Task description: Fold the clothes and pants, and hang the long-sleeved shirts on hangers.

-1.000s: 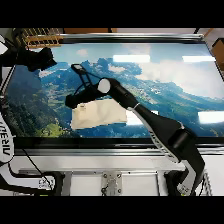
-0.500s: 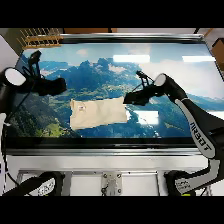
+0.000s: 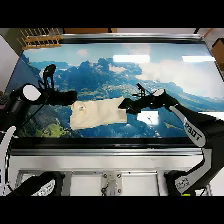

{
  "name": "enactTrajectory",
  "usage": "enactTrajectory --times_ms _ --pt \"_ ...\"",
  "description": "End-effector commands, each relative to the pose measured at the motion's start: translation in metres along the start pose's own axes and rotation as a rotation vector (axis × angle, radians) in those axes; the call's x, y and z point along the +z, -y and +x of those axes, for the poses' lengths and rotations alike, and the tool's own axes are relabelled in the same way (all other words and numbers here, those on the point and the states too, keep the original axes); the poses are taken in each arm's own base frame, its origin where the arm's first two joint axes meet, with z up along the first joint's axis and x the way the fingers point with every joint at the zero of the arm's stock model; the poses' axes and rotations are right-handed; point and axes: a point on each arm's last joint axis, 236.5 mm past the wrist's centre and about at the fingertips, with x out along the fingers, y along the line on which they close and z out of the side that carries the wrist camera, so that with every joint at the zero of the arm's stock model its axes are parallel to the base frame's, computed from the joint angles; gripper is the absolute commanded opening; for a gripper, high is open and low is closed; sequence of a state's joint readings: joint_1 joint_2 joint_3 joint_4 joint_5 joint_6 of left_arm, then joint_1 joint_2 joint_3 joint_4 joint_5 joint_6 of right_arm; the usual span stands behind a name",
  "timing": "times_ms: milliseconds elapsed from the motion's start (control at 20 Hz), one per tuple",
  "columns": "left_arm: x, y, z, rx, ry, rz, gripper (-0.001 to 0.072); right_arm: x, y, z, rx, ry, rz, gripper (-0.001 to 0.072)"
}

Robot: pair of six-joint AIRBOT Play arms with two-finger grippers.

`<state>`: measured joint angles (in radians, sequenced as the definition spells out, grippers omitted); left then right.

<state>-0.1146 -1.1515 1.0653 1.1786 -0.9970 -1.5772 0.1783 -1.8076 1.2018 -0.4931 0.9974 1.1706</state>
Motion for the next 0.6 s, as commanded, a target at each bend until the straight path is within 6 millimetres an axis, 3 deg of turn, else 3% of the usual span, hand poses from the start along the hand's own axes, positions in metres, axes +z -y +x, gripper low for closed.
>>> enactTrajectory --times_ms 0,100,150,200,300,400,450,550 --pt "-0.001 0.002 0.001 -0.004 0.006 0.003 0.0004 -0.012 -0.019 0.029 0.012 -0.010 -0.089 0.0646" --pt "-0.001 0.002 0.001 -0.004 0.006 0.003 0.0004 -0.017 -0.030 0.034 0.020 -0.026 -0.187 0.0170" --pt "-0.001 0.002 0.001 -0.004 0.005 0.002 0.0004 -0.015 -0.033 0.033 0.023 -0.022 -0.205 0.0013" --pt "-0.002 0.002 0.001 -0.004 0.003 0.002 0.0004 -0.008 -0.035 0.025 0.020 -0.008 -0.221 0.0014" --pt "-0.002 0.002 0.001 -0.004 0.001 0.002 0.0004 0.022 -0.032 -0.017 -0.052 0.065 -0.258 0.0013" --pt "-0.002 0.002 0.001 -0.004 0.001 0.002 0.0004 0.062 -0.006 -0.097 -0.235 0.187 -0.261 0.0013" --pt "-0.002 0.002 0.001 -0.004 0.000 0.002 0.0004 0.080 0.014 -0.151 -0.345 0.272 -0.239 0.0013" --pt "-0.003 0.003 0.001 -0.005 -0.002 0.001 0.0004 0.096 0.057 -0.256 -0.526 0.437 -0.170 0.0014"
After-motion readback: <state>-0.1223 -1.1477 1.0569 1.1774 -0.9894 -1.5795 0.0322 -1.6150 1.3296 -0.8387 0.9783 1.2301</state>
